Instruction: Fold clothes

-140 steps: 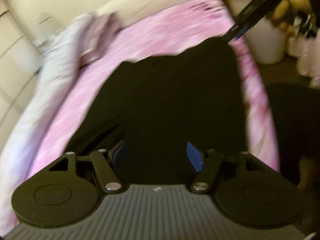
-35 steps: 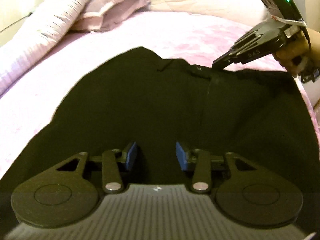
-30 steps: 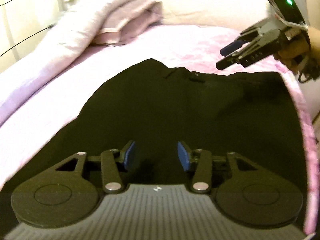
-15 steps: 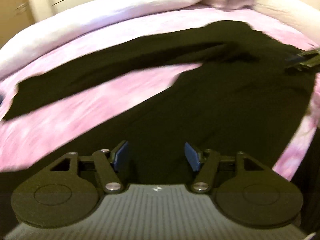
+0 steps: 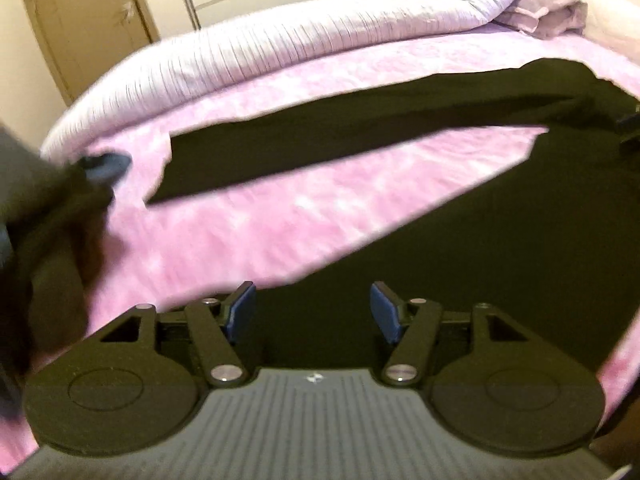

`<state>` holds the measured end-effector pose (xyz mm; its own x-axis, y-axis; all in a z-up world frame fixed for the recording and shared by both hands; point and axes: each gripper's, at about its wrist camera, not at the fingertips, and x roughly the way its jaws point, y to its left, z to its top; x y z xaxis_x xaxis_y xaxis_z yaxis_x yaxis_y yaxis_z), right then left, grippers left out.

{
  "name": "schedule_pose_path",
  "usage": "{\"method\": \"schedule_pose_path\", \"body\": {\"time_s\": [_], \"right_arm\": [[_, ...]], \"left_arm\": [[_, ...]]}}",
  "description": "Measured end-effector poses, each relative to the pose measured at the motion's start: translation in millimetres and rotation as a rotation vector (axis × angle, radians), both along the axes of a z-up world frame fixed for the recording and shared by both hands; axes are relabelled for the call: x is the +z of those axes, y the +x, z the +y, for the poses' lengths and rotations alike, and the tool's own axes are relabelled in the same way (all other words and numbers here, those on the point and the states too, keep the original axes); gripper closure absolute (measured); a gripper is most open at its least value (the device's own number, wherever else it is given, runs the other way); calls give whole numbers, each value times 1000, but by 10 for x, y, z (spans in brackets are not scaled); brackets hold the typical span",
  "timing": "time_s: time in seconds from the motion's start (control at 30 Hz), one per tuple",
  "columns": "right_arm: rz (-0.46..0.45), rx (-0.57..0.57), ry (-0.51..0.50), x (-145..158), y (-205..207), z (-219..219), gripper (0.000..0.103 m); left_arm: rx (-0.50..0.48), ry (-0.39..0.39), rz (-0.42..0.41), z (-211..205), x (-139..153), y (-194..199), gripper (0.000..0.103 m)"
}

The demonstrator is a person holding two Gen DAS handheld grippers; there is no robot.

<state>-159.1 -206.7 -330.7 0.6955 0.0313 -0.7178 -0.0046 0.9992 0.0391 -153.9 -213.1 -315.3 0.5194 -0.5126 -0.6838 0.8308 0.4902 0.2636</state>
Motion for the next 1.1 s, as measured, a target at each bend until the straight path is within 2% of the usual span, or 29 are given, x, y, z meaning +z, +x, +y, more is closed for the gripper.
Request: {"method": "schedule_pose_path", "body": {"time_s": [0.1, 0.23, 0.37, 0.47, 0.57, 0.63, 0.67, 0.7, 0.77, 0.87, 0.97, 1.0, 1.1], "right_arm": [[-21, 36, -9, 33, 282, 55, 47], [-29, 95, -41, 8, 649, 156, 47], [-14, 123, -103, -116, 873, 208, 47], [5, 129, -172, -239, 936, 195, 47], [29, 129, -264, -356, 968, 178, 47], [45, 128, -325, -433, 989, 166, 47], [49, 128, -348, -465, 1000, 154, 47], [56, 128, -358, -496, 1010, 131, 47], [61, 127, -373, -523, 1026, 90, 47], [50, 151, -410, -493, 1059, 73, 47], [62, 211, -471, -508, 1125, 109, 47], [71, 239, -493, -532, 1151, 133, 47], [105, 301, -541, -623, 1215, 187, 47]], "left_arm": [[-109, 70, -119, -257, -39, 240, 45], [-231, 216, -298, -657, -253, 634, 45], [-332, 422, -492, -870, -618, 1122, 52], [-412, 583, -603, -898, -911, 1465, 55], [-482, 627, -686, -887, -1053, 1642, 60], [-499, 647, -709, -914, -1082, 1709, 76], [-503, 658, -713, -931, -1088, 1736, 98], [-508, 668, -718, -948, -1093, 1764, 102], [-505, 677, -724, -976, -1063, 1816, 102], [-427, 608, -706, -990, -764, 1879, 102], [-374, 568, -628, -1018, -492, 1968, 102], [-378, 582, -605, -1025, -450, 1966, 102], [-434, 664, -618, -1002, -506, 1899, 102]]}}
